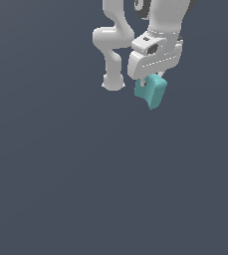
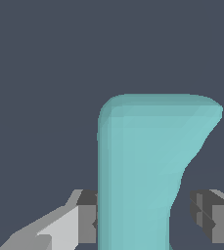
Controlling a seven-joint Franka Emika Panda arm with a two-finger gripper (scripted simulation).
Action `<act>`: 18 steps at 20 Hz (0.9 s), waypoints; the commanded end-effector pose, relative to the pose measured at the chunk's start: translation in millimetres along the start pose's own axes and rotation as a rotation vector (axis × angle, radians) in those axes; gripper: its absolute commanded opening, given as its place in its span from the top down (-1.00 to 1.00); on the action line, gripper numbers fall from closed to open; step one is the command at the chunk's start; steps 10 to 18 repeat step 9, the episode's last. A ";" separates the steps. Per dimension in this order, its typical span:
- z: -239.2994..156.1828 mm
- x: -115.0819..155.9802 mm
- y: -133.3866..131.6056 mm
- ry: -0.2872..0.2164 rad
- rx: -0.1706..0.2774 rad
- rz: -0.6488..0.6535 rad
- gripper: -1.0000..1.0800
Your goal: Pick up the object and move it to a goal position.
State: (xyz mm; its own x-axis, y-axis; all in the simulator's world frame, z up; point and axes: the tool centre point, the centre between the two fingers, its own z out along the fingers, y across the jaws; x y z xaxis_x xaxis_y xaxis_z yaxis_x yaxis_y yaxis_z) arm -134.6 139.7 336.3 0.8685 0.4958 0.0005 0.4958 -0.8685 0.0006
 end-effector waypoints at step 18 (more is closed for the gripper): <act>-29.3 0.1 -10.4 -0.001 0.000 0.001 1.00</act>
